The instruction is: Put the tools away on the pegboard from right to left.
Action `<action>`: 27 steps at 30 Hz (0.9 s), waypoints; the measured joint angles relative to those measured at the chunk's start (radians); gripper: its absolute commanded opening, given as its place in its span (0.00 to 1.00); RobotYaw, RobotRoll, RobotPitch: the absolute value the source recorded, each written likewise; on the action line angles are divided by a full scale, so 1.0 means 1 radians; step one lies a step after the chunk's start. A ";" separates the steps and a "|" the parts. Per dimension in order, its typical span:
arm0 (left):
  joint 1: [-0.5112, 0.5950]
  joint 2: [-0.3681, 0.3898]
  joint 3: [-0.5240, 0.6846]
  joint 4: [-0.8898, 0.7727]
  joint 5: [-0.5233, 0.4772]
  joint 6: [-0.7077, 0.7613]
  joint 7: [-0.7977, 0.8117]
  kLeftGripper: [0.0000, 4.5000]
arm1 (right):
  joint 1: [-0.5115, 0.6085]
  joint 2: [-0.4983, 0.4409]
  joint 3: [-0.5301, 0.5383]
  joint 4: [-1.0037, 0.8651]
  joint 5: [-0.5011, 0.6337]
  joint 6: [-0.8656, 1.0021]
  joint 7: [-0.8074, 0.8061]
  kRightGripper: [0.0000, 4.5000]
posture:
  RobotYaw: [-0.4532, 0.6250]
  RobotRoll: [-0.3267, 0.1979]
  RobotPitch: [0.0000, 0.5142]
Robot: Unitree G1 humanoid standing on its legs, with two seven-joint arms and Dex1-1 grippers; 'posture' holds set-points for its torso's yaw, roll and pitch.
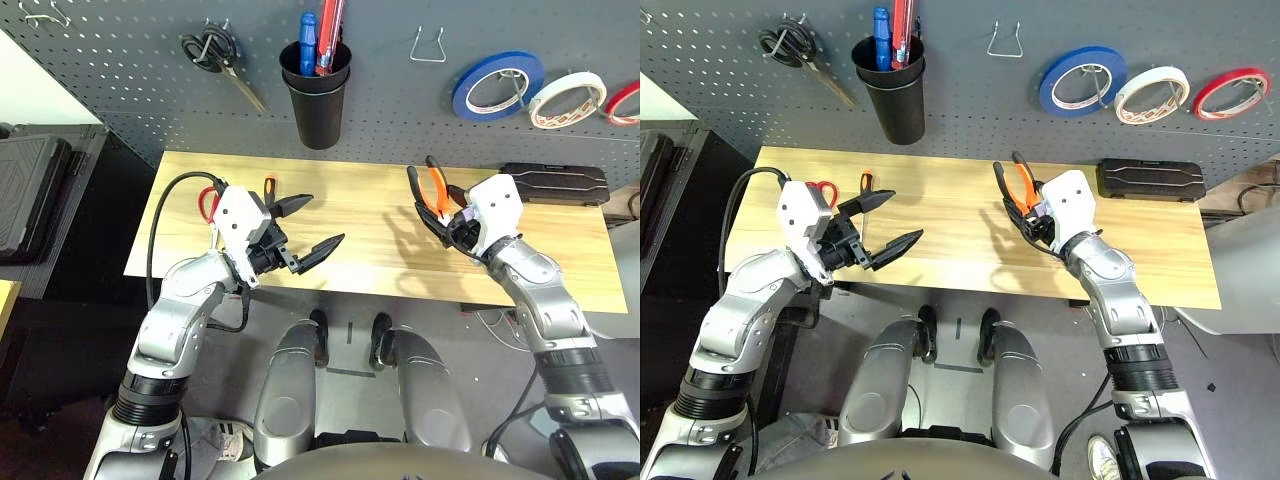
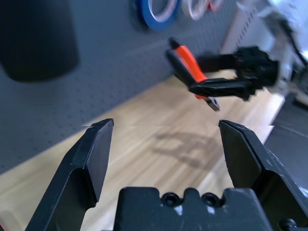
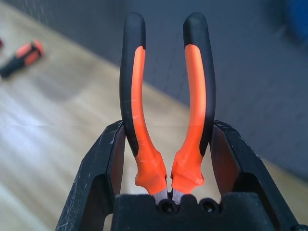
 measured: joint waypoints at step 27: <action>-0.112 -0.028 0.049 -0.060 -0.121 0.039 0.069 1.00 | -0.429 0.061 -0.034 -0.084 0.087 0.004 -0.103 0.63 | 0.54 0.62 0.41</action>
